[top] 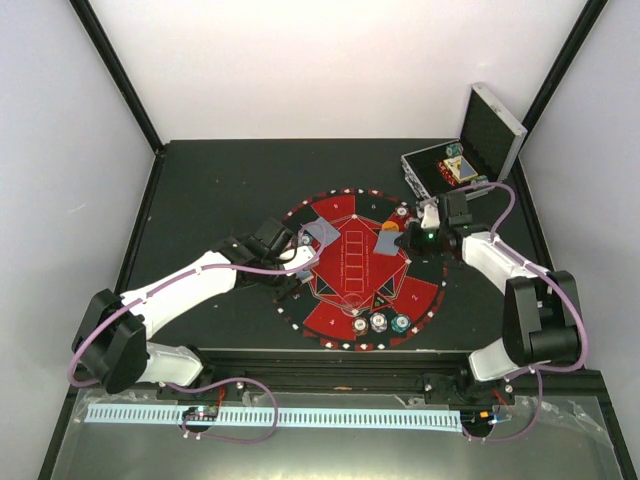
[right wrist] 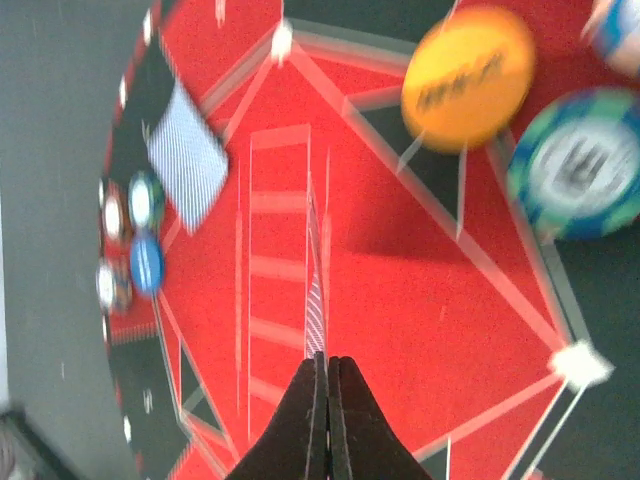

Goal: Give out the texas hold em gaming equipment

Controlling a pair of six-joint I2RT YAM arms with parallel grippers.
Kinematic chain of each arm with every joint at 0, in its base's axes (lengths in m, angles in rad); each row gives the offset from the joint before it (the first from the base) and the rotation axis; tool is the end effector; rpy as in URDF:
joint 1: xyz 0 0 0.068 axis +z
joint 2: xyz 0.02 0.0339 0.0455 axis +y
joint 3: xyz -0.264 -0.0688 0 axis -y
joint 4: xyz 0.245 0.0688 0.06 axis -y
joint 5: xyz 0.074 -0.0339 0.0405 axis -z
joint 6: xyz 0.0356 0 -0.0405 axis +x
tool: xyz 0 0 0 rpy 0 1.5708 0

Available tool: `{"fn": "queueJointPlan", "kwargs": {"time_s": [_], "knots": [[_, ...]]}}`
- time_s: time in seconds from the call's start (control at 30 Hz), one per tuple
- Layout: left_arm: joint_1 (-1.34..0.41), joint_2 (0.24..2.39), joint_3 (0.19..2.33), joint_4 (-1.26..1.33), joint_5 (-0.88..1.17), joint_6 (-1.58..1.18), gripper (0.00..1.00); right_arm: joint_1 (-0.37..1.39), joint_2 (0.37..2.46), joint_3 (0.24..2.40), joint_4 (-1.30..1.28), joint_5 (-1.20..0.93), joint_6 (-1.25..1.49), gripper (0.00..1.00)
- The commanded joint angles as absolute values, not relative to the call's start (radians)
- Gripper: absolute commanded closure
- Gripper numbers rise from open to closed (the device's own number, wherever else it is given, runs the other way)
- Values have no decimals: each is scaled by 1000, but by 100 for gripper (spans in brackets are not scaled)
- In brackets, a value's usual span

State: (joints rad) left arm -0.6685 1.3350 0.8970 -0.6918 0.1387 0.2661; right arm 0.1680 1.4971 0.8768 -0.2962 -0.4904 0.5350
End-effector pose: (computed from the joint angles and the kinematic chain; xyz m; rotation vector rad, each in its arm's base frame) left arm 0.1949 -0.1602 0.2218 1.2634 2.4099 -0.3070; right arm 0.2919 0.0665 0.1996 0.2523 2.5461 0.8968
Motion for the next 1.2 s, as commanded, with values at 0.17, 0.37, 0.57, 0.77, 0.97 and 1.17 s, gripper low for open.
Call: {"fn": "queueJointPlan", "kwargs": {"time_s": [0.17,0.37,0.57,0.77,0.97,1.17], "knots": [[-663,1330,938,-701,159,256,65,175,1530,872,-564,-636,256,99],[-664,1323,934,-697,158,256,65,165,1587,876,-594,-456,238,99],[-663,1324,936,-697,160,257,65,164,1590,908,-636,-224,249,99],[-663,1327,937,-699,169,258,66,164,1615,940,-628,-131,246,99],[-664,1326,937,-698,175,259,66,164,1694,1021,-633,-133,210,99],[-663,1324,936,-698,178,259,66,164,1754,1054,-646,-142,184,99]]}}
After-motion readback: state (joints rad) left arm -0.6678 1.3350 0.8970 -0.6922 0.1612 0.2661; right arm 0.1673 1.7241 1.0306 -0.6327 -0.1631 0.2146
